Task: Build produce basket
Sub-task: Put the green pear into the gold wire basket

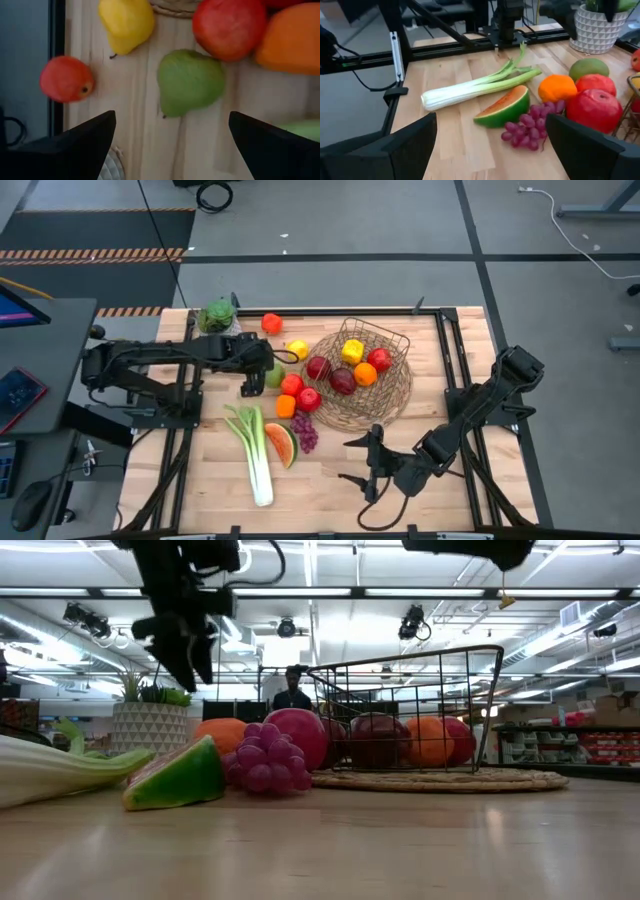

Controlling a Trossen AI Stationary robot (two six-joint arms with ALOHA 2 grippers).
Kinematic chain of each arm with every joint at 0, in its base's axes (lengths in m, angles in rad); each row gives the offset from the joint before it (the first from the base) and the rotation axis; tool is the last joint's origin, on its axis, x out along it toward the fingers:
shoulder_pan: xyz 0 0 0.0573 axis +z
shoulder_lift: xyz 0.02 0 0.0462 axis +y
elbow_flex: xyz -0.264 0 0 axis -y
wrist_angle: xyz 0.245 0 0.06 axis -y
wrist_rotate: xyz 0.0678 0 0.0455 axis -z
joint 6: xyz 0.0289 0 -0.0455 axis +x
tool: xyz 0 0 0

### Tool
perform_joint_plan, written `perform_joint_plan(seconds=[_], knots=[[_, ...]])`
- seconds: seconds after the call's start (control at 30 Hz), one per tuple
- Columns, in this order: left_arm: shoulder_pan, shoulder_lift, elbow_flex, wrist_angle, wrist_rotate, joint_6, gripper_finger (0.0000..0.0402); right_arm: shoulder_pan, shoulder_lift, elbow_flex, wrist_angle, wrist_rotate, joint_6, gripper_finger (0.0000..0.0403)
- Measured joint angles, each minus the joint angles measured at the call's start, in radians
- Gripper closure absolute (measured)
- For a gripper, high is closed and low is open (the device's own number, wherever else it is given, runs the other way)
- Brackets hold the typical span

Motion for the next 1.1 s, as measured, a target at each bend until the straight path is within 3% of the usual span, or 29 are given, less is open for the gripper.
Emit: perform_joint_plan(seconds=[0.2,0.57,0.77,1.1], knots=[[0.028,0.065,-0.003,-0.023,-0.006,0.092,0.0005,0.012,0.0,-0.087,0.178,-0.004,-0.038,0.0027],[0.087,0.125,-0.003,0.024,-0.024,0.362,0.0005,0.023,0.0,-0.089,0.184,-0.004,-0.07,0.0028],[0.129,0.154,-0.001,0.061,-0.008,0.41,0.0006,0.023,0.0,-0.089,0.169,-0.004,-0.07,0.0028],[0.165,0.283,-0.002,0.065,0.112,0.386,0.0005,0.023,0.0,-0.089,0.181,-0.003,-0.071,0.0028]])
